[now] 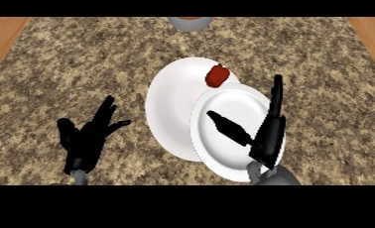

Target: Pick the bell pepper from the plate and place it in the plate

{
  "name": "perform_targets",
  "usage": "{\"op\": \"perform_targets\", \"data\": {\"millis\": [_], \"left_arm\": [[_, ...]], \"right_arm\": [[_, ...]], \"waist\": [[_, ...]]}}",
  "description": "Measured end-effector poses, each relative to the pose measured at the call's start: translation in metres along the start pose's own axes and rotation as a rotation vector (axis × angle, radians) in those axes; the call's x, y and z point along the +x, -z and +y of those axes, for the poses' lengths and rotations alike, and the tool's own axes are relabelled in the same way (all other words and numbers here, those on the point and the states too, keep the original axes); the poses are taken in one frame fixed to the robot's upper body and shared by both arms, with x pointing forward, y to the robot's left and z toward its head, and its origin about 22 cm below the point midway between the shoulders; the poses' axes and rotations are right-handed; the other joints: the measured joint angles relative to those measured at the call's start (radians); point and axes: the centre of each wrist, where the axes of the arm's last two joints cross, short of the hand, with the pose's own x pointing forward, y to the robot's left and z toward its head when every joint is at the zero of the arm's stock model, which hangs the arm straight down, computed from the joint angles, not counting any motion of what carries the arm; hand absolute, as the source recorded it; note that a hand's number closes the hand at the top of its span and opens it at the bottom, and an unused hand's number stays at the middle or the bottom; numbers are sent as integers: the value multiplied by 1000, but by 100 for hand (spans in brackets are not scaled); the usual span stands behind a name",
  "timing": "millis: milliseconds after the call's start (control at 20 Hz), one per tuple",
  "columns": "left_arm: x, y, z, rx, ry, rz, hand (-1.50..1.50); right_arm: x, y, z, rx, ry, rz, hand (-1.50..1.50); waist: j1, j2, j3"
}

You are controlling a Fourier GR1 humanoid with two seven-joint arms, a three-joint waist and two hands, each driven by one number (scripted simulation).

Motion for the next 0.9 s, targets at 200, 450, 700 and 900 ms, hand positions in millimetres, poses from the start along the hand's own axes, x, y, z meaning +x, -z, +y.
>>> {"op": "perform_targets", "data": {"millis": [200,450,700,900], "left_arm": [[3,4,5,-2,3,13,0],[5,1,0,0,3,22,0],[6,3,-1,2,5,23,0],[4,1,-4,6,9,15,0]], "right_arm": [[-7,-35,-28,80,12,2,-150],[-16,-70,-58,143,-32,-6,-150],[-18,-93,-79,176,-80,-2,-150],[-23,-114,-83,194,-109,5,-150]], "waist": [[-3,0,-1],[-1,0,-3],[0,1,-3],[1,0,-3]]}}
